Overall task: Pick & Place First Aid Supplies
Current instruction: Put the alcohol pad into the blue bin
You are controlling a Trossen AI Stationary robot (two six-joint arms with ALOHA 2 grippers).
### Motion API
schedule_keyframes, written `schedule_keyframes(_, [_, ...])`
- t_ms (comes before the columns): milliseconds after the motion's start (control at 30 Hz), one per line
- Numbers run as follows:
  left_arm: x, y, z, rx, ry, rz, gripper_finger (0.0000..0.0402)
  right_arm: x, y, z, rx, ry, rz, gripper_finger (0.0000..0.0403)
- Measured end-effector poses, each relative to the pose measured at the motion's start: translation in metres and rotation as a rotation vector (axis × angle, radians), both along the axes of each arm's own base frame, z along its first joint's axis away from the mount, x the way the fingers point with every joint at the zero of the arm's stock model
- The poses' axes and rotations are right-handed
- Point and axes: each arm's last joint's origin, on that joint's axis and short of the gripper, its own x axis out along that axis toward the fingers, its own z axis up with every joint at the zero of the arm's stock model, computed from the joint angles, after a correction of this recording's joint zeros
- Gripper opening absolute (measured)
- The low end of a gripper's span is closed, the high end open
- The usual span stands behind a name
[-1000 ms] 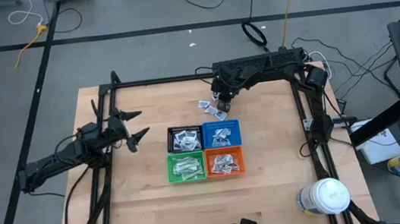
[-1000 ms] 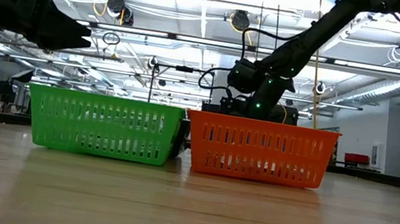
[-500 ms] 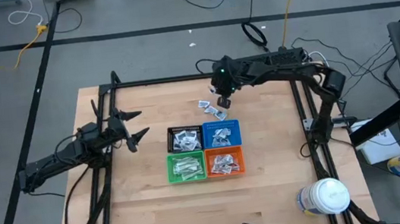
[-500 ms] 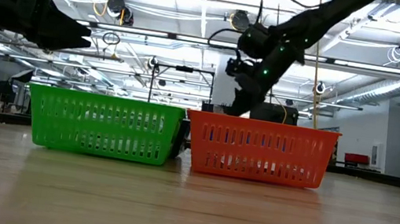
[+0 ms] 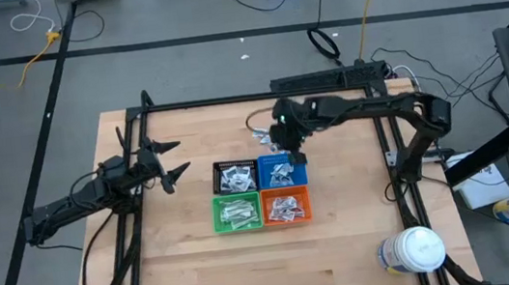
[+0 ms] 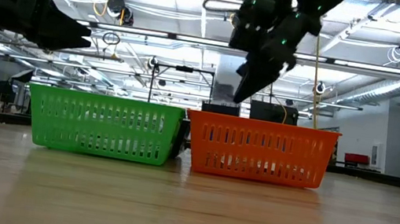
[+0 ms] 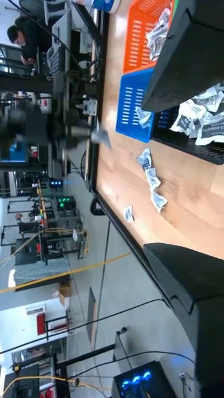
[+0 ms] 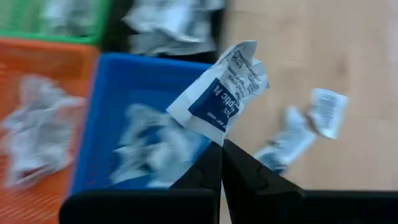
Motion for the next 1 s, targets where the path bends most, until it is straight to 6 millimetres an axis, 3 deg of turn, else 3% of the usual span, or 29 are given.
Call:
schedule_keyframes(233, [0.000,0.000,0.000,0.000,0.000,0.000,0.0365,0.001,0.032,0.000,0.053,0.050,0.065,0.0000])
schedule_keyframes(467, [0.000,0.000,0.000,0.000,-0.001,0.000,0.0365,-0.003,0.052,-0.026,0.033,0.099,0.021,0.0000])
schedule_keyframes(833, [0.000,0.000,0.000,0.000,0.000,0.000,0.0365,-0.011,0.063,-0.050,-0.031,0.139,-0.012,0.0006])
schedule_keyframes(1000, [0.000,0.000,0.000,0.000,0.000,0.000,0.0365,-0.010,0.063,-0.049,-0.001,0.119,-0.028,0.0048])
